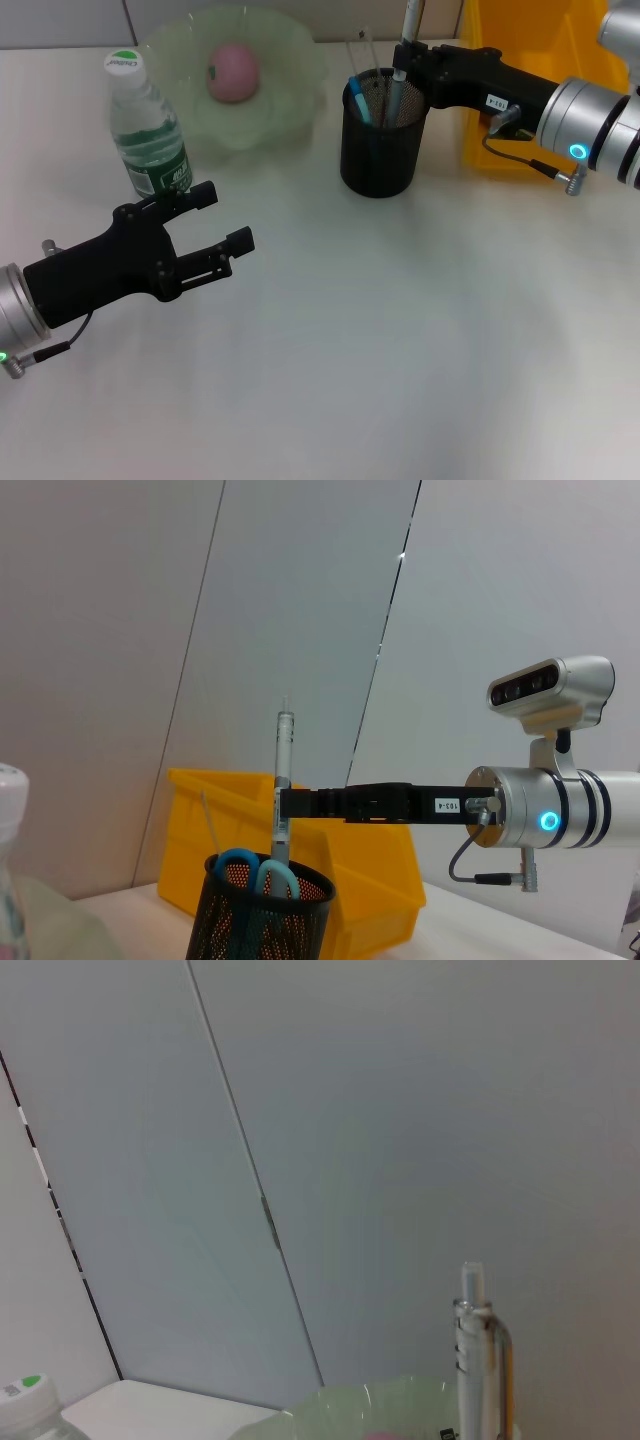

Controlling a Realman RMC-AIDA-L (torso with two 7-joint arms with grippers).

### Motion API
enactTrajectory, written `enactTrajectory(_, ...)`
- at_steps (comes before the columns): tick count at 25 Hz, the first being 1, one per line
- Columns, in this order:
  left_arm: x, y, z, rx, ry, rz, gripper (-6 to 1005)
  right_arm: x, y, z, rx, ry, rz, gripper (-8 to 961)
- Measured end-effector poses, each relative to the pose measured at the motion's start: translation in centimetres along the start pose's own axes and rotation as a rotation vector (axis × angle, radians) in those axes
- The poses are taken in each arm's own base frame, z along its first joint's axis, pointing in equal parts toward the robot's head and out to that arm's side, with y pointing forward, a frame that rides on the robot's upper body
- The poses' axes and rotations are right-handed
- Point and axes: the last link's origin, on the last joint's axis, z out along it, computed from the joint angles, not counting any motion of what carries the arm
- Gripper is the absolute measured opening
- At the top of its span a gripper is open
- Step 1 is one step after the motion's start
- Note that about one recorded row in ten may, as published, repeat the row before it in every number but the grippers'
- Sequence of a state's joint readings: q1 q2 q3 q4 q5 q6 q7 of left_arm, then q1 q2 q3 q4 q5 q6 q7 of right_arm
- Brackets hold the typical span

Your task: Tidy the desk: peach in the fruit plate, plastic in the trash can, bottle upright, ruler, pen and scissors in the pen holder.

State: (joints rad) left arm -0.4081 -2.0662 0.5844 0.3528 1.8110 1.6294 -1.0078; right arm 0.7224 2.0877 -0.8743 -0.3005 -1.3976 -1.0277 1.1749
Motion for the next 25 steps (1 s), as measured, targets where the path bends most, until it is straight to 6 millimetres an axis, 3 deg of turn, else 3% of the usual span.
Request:
enactTrajectory(10, -0.03, 0.01, 0.04, 0.003, 0.002, -0.003, 829, 0.26, 0.51, 0.23, -0.028, 0.025, -0.036, 126)
enactTrajectory(16, 0.0, -0.01, 0.06, 0.003, 0.003, -0.002, 829, 0.25, 0.63, 0.36, -0.033, 0.029, -0.041, 291)
enactTrajectory(21, 0.08, -0.04, 0.17, 0.001, 0.004, 0.0, 829, 0.17, 0.66, 0.43, -0.034, 0.028, -0.038, 526)
enactTrajectory(25, 0.08, -0.04, 0.17, 0.0, 0.004, 0.0, 829, 0.09, 0.58, 0.4, -0.03, 0.022, -0.033, 559)
